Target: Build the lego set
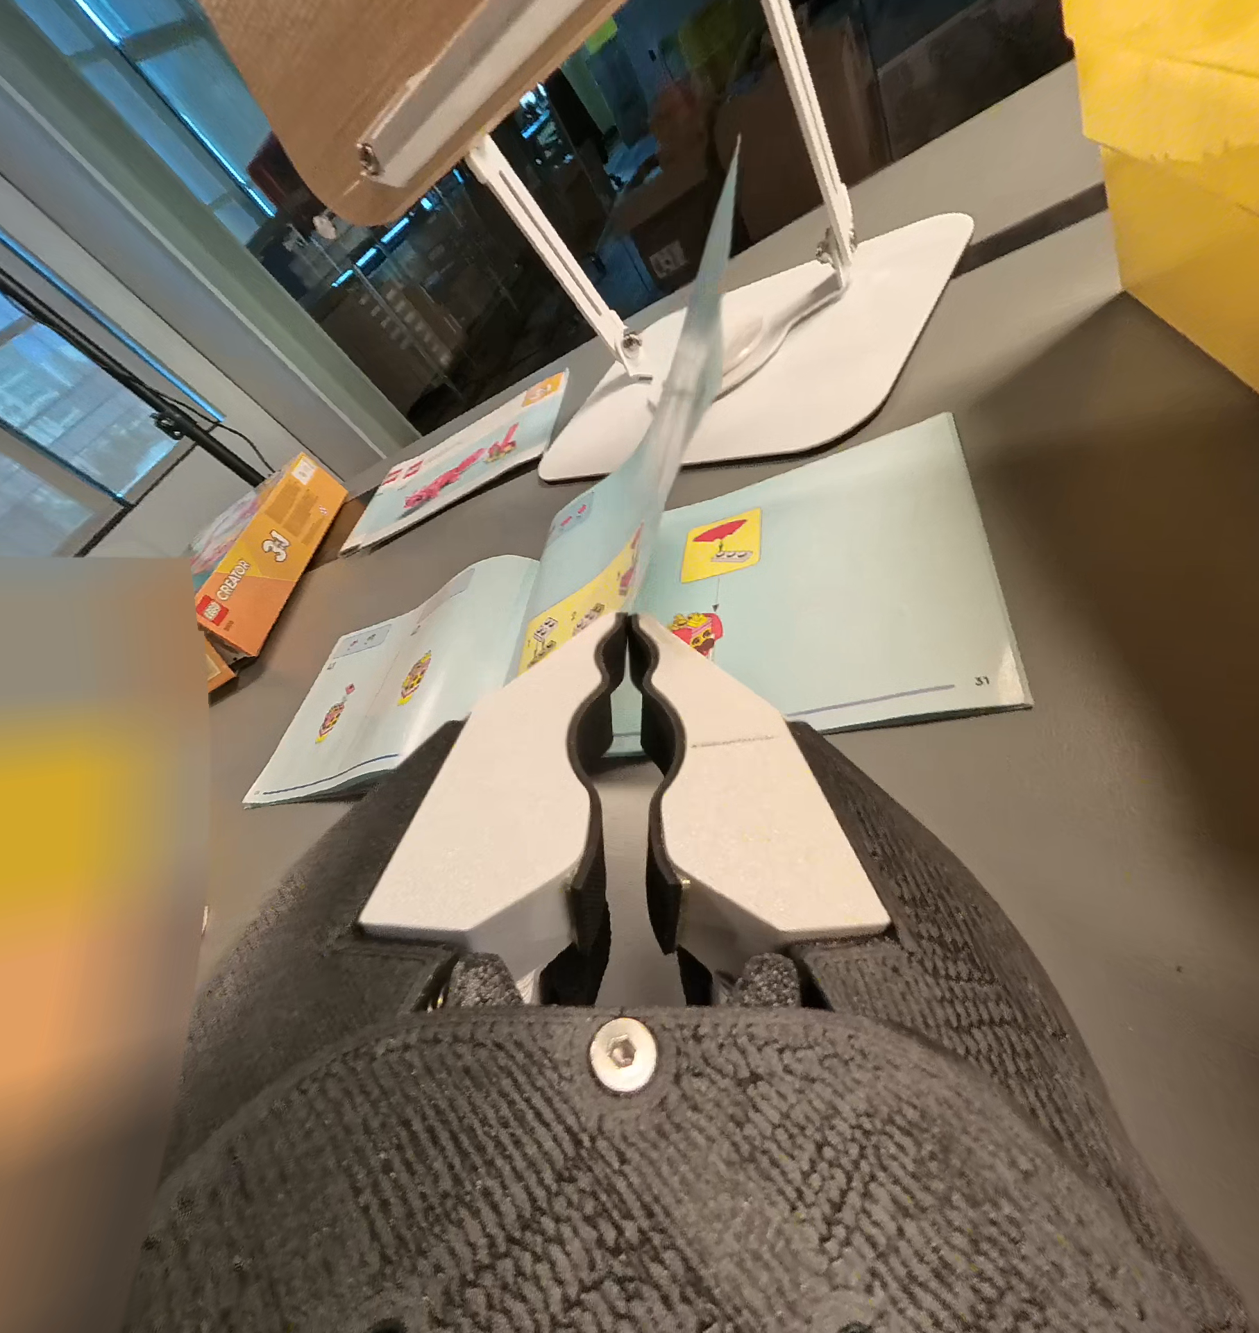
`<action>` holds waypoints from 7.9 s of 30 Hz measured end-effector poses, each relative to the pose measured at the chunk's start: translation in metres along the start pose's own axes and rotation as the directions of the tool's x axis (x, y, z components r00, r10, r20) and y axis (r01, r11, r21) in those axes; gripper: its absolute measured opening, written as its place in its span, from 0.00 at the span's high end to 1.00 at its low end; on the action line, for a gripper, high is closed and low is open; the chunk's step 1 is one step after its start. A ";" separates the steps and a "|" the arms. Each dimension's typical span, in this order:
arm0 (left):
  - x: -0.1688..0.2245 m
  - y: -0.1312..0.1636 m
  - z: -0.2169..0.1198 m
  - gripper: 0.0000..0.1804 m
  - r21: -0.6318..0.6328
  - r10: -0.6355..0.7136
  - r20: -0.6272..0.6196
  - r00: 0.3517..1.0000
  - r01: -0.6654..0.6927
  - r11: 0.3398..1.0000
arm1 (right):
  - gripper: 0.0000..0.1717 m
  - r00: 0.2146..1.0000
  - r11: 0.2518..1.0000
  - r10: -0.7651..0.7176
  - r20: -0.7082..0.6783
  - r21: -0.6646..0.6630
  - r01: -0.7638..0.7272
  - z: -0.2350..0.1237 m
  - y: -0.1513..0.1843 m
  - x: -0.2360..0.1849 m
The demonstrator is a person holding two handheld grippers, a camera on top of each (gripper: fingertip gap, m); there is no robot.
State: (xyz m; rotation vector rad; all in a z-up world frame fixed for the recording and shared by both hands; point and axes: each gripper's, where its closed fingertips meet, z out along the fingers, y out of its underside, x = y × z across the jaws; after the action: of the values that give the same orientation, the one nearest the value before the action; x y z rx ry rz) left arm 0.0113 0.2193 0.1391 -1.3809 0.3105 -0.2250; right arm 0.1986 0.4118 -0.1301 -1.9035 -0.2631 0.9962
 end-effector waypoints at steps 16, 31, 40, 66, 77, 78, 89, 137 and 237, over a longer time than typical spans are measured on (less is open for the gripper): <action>0.003 -0.016 -0.012 0.75 0.045 0.054 0.047 0.997 -0.056 0.997 | 0.94 0.973 0.988 0.147 -0.181 -0.025 -0.154 -0.015 -0.004 0.057; -0.004 -0.012 -0.011 0.75 0.037 0.034 0.049 0.998 -0.036 0.999 | 0.90 0.947 0.905 -0.023 -0.322 0.396 0.156 -0.061 -0.071 0.066; -0.005 -0.012 -0.012 0.75 0.044 0.024 0.046 0.999 -0.026 0.999 | 0.96 0.899 0.760 -0.245 -0.362 0.504 0.410 -0.074 -0.087 0.036; -0.006 -0.010 -0.010 0.75 0.039 0.015 0.039 0.999 -0.016 0.999 | 0.97 0.906 0.766 -0.254 -0.339 0.501 0.402 -0.071 -0.086 0.034; -0.006 -0.010 -0.010 0.75 0.040 0.016 0.037 0.999 -0.017 0.999 | 0.97 0.903 0.767 -0.266 -0.337 0.494 0.410 -0.070 -0.085 0.033; -0.006 -0.009 -0.010 0.75 0.038 0.015 0.036 0.999 -0.017 0.999 | 0.97 0.903 0.767 -0.267 -0.337 0.493 0.411 -0.070 -0.085 0.033; -0.006 -0.008 -0.010 0.75 0.034 0.016 0.038 0.999 -0.017 0.999 | 0.97 0.901 0.764 -0.263 -0.344 0.497 0.413 -0.071 -0.086 0.033; 0.045 -0.038 -0.024 0.75 0.092 0.156 0.009 0.988 -0.156 0.983 | 0.98 0.808 0.680 -0.464 -0.365 0.438 0.588 -0.058 -0.078 0.005; 0.158 0.286 -0.168 0.74 -0.741 -0.128 -0.268 0.955 -0.119 0.661 | 0.98 0.865 0.717 -0.434 -0.252 0.484 0.501 -0.060 -0.075 -0.001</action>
State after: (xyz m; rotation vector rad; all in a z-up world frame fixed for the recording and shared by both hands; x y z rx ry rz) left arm 0.0949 0.0617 -0.1817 -2.1911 0.7149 -0.3321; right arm 0.2579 0.4135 -0.0548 -1.2732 -0.3354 0.5229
